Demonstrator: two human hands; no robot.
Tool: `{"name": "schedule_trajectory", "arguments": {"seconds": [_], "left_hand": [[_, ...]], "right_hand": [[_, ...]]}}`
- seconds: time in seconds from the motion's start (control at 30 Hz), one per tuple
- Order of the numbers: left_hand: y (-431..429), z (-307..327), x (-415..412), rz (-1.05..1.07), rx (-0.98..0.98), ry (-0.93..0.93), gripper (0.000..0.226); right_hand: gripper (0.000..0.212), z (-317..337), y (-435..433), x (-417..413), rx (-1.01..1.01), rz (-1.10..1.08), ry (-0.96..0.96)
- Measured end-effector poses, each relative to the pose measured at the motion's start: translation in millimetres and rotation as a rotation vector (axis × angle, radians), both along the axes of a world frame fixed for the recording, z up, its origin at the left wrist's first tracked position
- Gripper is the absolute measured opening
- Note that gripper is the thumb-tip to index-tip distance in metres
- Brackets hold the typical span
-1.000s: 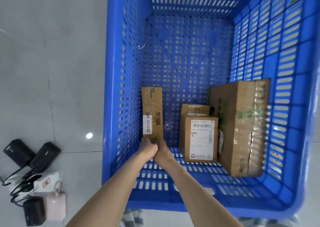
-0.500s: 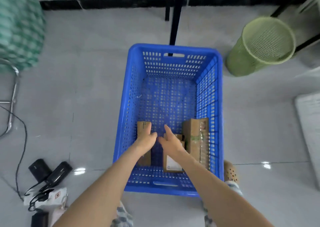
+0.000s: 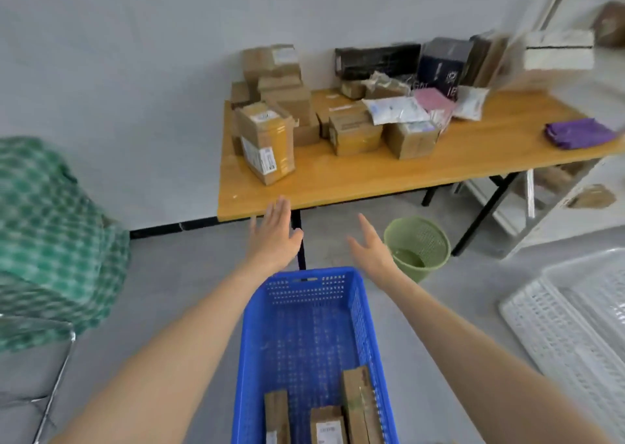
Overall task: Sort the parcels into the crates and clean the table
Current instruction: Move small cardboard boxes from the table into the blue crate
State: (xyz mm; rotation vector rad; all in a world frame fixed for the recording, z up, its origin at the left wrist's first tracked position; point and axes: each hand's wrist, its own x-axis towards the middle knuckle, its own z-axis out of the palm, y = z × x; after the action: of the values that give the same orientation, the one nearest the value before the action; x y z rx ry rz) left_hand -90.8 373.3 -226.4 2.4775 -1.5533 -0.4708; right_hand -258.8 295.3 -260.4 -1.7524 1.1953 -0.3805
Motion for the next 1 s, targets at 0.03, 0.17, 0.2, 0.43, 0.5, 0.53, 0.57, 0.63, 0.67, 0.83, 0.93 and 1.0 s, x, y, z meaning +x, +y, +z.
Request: {"name": "schedule_trajectory", "arguments": {"seconds": [0.03, 0.17, 0.2, 0.43, 0.5, 0.53, 0.57, 0.63, 0.67, 0.83, 0.93, 1.0], "left_hand": [[-9, 18, -1, -0.014, -0.013, -0.043, 0.064], [-47, 78, -22, -0.025, -0.052, -0.148, 0.065], [-55, 89, -27, -0.012, -0.055, -0.15, 0.064], [-142, 141, -133, 0.071, -0.11, -0.165, 0.06], [-165, 152, -162, 0.052, -0.097, -0.172, 0.06], [-174, 157, -174, 0.038, -0.096, -0.171, 0.06], [-182, 162, -183, 0.027, -0.099, -0.168, 0.06], [-197, 175, -195, 0.02, -0.124, -0.162, 0.06], [-204, 181, -198, 0.022, -0.138, -0.163, 0.06], [-222, 199, -193, 0.051, -0.155, -0.147, 0.06], [-228, 198, -178, 0.061, -0.118, -0.122, 0.06], [-236, 193, -163, 0.079, -0.1, -0.097, 0.059]], "right_hand": [[0.059, 17, -11, -8, -0.049, 0.017, -0.002], [0.06, 76, -63, -50, -0.231, 0.083, -0.001], [0.06, 88, -75, -58, -0.272, 0.11, 0.018], [0.059, 186, -194, -171, -0.392, 0.163, 0.046], [0.059, 207, -219, -201, -0.395, 0.15, 0.056], [0.059, 215, -228, -212, -0.393, 0.144, 0.058], [0.059, 221, -237, -222, -0.389, 0.134, 0.059], [0.059, 232, -252, -237, -0.39, 0.107, 0.043], [0.059, 236, -258, -242, -0.395, 0.099, 0.039], [0.06, 243, -273, -232, -0.416, 0.146, 0.021], [0.06, 238, -275, -210, -0.414, 0.233, 0.02], [0.06, 234, -281, -194, -0.461, 0.321, 0.076]]}}
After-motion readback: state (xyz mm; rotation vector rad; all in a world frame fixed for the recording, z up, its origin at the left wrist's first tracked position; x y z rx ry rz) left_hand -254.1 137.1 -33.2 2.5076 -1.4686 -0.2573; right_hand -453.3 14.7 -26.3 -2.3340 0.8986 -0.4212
